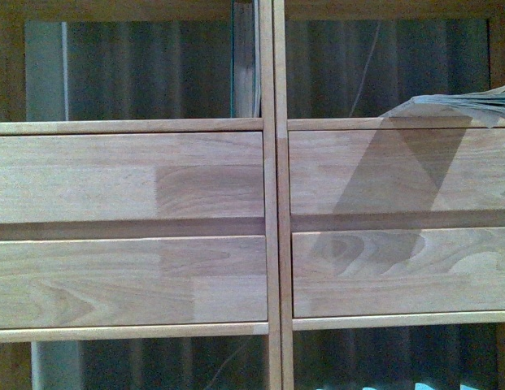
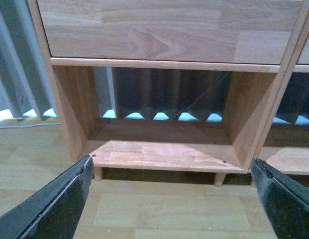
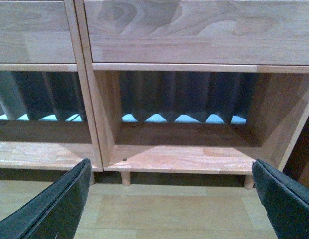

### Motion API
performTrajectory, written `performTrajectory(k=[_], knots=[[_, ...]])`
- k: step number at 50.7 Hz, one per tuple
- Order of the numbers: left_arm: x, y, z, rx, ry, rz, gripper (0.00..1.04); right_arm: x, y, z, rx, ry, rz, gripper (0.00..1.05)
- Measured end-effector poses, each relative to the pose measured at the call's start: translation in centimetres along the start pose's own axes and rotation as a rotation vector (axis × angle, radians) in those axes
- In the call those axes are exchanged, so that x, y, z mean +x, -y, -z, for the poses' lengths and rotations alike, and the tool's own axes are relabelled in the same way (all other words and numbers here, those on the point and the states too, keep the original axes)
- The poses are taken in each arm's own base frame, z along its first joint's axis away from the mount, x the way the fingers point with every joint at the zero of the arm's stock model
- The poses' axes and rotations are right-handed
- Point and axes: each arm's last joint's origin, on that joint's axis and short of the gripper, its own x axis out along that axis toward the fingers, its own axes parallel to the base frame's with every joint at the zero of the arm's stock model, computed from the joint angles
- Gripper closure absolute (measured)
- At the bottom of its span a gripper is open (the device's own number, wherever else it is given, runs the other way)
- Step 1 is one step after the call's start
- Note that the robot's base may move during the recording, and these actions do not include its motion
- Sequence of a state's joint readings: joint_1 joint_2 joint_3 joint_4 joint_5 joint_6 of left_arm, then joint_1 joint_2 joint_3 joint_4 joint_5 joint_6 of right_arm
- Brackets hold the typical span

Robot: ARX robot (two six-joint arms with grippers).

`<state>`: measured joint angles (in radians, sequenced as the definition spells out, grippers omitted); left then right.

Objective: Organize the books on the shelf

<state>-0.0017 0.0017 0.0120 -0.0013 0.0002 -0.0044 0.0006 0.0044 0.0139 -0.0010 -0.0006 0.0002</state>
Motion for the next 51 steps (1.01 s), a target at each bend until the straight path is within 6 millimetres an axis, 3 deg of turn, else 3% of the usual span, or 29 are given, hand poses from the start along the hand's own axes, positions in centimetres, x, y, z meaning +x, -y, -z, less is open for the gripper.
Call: performTrajectory(k=[51], knots=[[0.00, 0.00, 0.00, 0.000, 0.000, 0.000, 0.07, 0.00, 0.00, 0.00, 0.000, 0.000, 0.000, 0.07]])
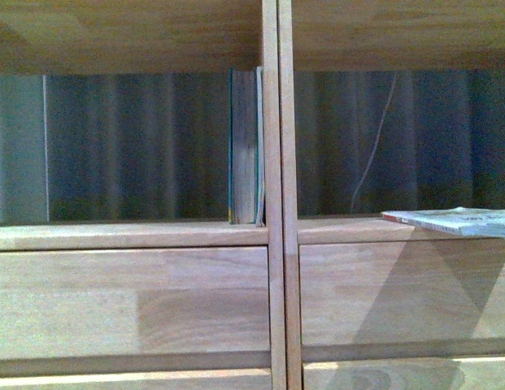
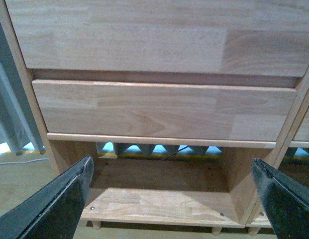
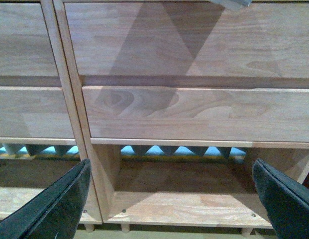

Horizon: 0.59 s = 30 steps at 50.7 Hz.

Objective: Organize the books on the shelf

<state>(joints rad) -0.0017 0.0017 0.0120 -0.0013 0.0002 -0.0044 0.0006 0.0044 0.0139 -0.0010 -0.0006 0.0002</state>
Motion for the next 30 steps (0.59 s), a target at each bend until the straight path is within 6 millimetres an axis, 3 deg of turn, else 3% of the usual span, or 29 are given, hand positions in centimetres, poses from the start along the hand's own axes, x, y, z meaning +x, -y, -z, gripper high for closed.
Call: performTrajectory(k=[10, 18, 23, 30], knots=[[0.0, 0.0, 0.0, 0.000, 0.000, 0.001, 0.07, 0.2, 0.1, -0.1, 0.090, -0.073, -0.081, 0.07], [0.0, 0.0, 0.0, 0.000, 0.000, 0.000, 0.07, 1.5, 1.3, -2.8, 0.281, -0.040, -0.102, 0.07], [0.0, 0.0, 0.0, 0.000, 0.000, 0.000, 0.07, 3.6, 2.4, -6.0, 0.456, 0.010, -0.098, 0.07], [0.0, 0.0, 0.0, 0.000, 0.000, 0.000, 0.07, 7.1, 3.2, -7.5, 0.707, -0.027, -0.113, 0.07]])
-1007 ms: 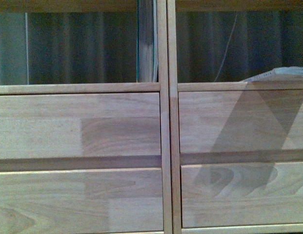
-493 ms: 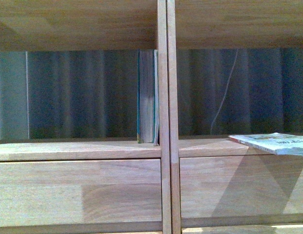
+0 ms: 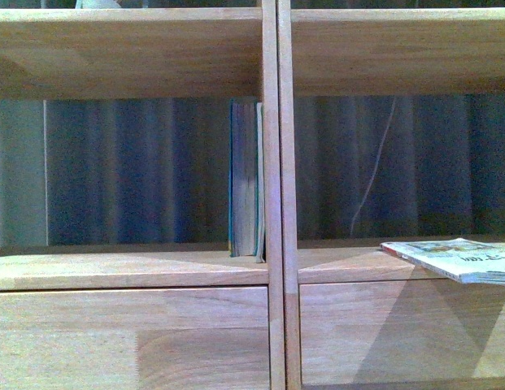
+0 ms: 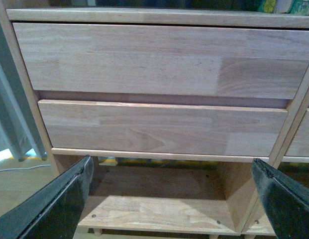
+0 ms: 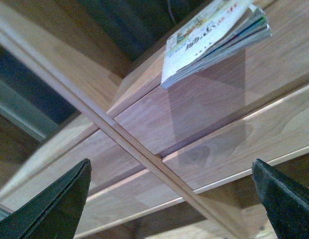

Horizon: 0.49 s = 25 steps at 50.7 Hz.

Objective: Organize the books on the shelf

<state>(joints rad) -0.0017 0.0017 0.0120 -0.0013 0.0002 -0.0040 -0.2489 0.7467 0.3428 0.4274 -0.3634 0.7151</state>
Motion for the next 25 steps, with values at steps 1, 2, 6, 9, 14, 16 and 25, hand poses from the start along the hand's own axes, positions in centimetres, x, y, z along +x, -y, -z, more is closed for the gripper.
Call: performTrajectory(k=[1, 2, 6, 9, 14, 16, 25], knots=[[0.0, 0.0, 0.0, 0.000, 0.000, 0.000, 0.07, 0.9, 0.0, -0.2, 0.056, -0.004, 0.009, 0.07], [0.0, 0.0, 0.0, 0.000, 0.000, 0.000, 0.07, 1.5, 0.2, -0.3, 0.093, -0.008, 0.018, 0.07], [0.0, 0.0, 0.0, 0.000, 0.000, 0.000, 0.07, 4.7, 0.6, -0.1, 0.268, -0.034, 0.059, 0.07], [0.0, 0.0, 0.0, 0.000, 0.000, 0.000, 0.07, 6.5, 0.9, 0.5, 0.368, -0.044, 0.090, 0.07], [0.0, 0.0, 0.0, 0.000, 0.000, 0.000, 0.07, 9.1, 0.0, 1.1, 0.477, -0.012, 0.081, 0.07], [0.0, 0.0, 0.0, 0.000, 0.000, 0.000, 0.07, 10.1, -0.3, 1.2, 0.507, 0.002, 0.075, 0.07], [0.0, 0.0, 0.0, 0.000, 0.000, 0.000, 0.07, 13.6, -0.9, 1.7, 0.599, 0.055, 0.094, 0.07]])
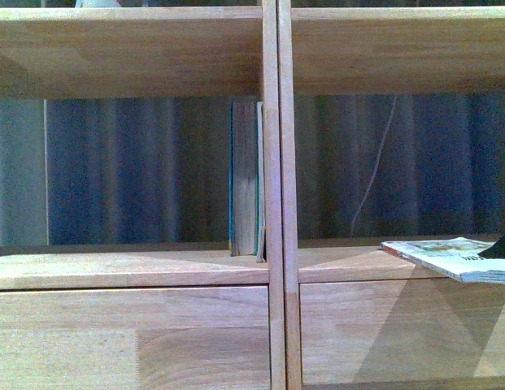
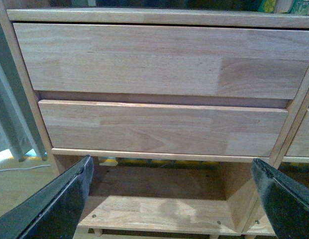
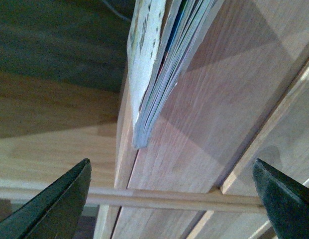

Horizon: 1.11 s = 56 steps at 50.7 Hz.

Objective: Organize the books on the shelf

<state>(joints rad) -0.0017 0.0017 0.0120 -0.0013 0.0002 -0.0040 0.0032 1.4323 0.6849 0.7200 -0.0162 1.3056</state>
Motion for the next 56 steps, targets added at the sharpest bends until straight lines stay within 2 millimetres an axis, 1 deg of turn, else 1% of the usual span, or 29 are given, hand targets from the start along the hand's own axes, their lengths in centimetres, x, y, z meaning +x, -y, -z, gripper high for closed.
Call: performTrajectory(k=[6, 9, 18, 26, 37, 48, 56], knots=[[0.0, 0.0, 0.0, 0.000, 0.000, 0.000, 0.07, 1.7, -0.3, -0.2, 0.048, 0.058, 0.007, 0.07], [0.0, 0.0, 0.0, 0.000, 0.000, 0.000, 0.07, 2.2, -0.6, -0.3, 0.068, 0.082, -0.001, 0.07], [0.0, 0.0, 0.0, 0.000, 0.000, 0.000, 0.07, 3.5, -1.7, -0.8, 0.138, 0.104, -0.038, 0.07], [0.0, 0.0, 0.0, 0.000, 0.000, 0.000, 0.07, 4.5, -2.7, -0.9, 0.183, 0.116, -0.067, 0.07], [0.0, 0.0, 0.0, 0.000, 0.000, 0.000, 0.07, 5.1, -3.5, -0.4, 0.221, 0.145, -0.068, 0.07], [0.0, 0.0, 0.0, 0.000, 0.000, 0.000, 0.07, 5.1, -3.5, -0.3, 0.229, 0.186, -0.056, 0.07], [0.0, 0.0, 0.0, 0.000, 0.000, 0.000, 0.07, 5.0, -3.2, -0.9, 0.230, 0.214, -0.060, 0.07]])
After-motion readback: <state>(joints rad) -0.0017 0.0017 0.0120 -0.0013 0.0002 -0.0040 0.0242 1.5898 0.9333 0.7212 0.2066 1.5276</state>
